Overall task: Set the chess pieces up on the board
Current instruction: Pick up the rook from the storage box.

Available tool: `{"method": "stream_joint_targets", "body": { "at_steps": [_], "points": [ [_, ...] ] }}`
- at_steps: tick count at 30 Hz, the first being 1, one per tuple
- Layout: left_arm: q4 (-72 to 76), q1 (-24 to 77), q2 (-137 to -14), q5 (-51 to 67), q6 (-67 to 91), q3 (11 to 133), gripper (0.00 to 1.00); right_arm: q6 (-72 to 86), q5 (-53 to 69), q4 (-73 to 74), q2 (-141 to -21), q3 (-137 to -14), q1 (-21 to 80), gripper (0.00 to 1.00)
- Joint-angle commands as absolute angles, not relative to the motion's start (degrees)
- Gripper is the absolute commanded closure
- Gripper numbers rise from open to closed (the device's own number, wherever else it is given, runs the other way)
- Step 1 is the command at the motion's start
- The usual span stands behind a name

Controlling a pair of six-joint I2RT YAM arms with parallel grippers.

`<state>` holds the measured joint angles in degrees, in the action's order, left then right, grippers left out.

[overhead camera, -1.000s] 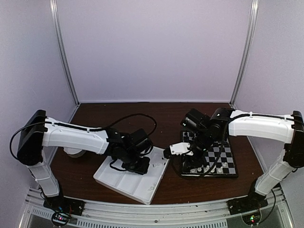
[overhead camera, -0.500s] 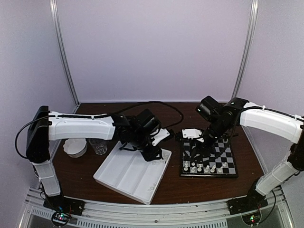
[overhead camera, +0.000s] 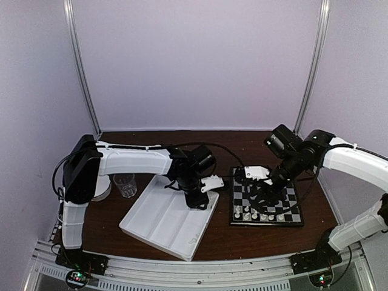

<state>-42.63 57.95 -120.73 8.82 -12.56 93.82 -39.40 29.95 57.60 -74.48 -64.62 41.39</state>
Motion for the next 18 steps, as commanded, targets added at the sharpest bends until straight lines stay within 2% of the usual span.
{"method": "stream_joint_targets", "body": {
  "at_steps": [1,14,18],
  "points": [
    [-47.29,57.34,-122.99,7.69,-16.53,97.58,0.61,-38.85,30.38,57.08,-72.55,-63.16,40.58,0.55],
    [-51.32,57.35,-125.6,4.06,-15.98,97.56,0.63,-38.76,31.48,56.08,-72.24,-62.3,39.9,0.55],
    [-51.37,57.4,-126.75,3.62,-15.49,97.8,0.68,-38.85,31.82,56.3,-72.65,-62.7,39.88,0.54]
  ]
}}
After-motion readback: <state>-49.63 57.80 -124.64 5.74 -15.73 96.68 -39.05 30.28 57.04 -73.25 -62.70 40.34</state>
